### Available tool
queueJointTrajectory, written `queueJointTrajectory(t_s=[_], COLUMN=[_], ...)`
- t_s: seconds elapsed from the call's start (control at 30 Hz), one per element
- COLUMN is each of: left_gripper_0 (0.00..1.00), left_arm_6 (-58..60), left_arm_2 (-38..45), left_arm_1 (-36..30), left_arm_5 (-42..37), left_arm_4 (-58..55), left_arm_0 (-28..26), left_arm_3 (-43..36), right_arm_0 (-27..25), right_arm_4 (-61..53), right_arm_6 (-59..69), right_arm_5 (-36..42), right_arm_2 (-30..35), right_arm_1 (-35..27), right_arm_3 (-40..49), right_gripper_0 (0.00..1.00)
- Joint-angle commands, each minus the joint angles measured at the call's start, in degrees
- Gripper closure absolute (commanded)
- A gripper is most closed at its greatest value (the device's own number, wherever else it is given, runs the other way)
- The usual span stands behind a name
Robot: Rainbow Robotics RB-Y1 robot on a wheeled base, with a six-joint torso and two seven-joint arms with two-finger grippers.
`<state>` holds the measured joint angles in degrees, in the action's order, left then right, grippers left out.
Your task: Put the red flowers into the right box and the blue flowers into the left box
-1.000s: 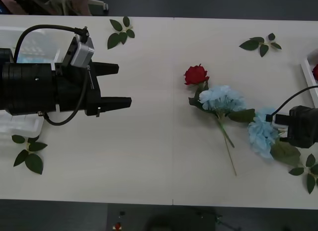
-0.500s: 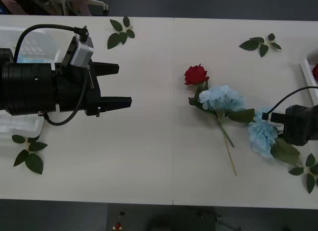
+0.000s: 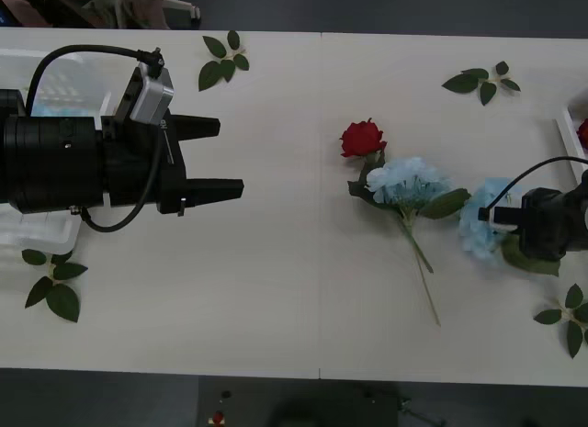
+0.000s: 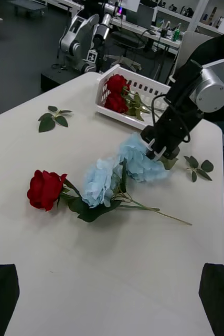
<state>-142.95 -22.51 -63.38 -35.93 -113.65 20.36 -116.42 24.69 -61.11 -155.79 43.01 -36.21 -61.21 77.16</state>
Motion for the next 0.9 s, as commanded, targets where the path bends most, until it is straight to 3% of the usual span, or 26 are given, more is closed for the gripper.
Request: queueJointTrajectory(t_s=[0.03, 0.3, 0.43, 0.6, 0.7, 0.9], left_gripper_0=[0.0, 0.0, 0.0, 0.0, 0.0, 0.0], left_arm_6=[-2.2, -2.2, -2.2, -2.2, -2.2, -2.2], left_arm_2=[1.9, 1.9, 1.9, 1.9, 1.9, 1.9], left_arm_1=[-0.5, -0.5, -0.5, -0.5, -0.5, -0.5], left_arm_5=[0.2, 0.2, 0.2, 0.2, 0.2, 0.2], left_arm_4=[-0.3, -0.3, -0.3, -0.3, -0.3, -0.3], left_arm_0=[0.7, 0.7, 0.7, 0.7, 0.7, 0.7], left_arm_3=[-0.7, -0.7, -0.7, -0.7, -0.7, -0.7], right_arm_0=[1.5, 3.0, 3.3, 3.3, 4.1, 6.9], right_arm_4=[0.1, -8.6, -21.1, -44.9, -53.9, -66.2], right_arm_6=[0.8, 0.8, 0.8, 0.8, 0.8, 14.0], right_arm_5=[1.3, 4.6, 10.2, 14.0, 12.9, 6.8], right_arm_2=[0.2, 0.7, 2.8, 3.2, 3.5, 4.5], right_arm_1=[-0.5, -2.4, -3.0, -3.5, -3.5, -3.1], right_arm_3=[0.2, 0.3, 0.4, 0.1, 2.0, 8.1], right_gripper_0=[1.0, 1.0, 1.0, 1.0, 1.0, 1.0])
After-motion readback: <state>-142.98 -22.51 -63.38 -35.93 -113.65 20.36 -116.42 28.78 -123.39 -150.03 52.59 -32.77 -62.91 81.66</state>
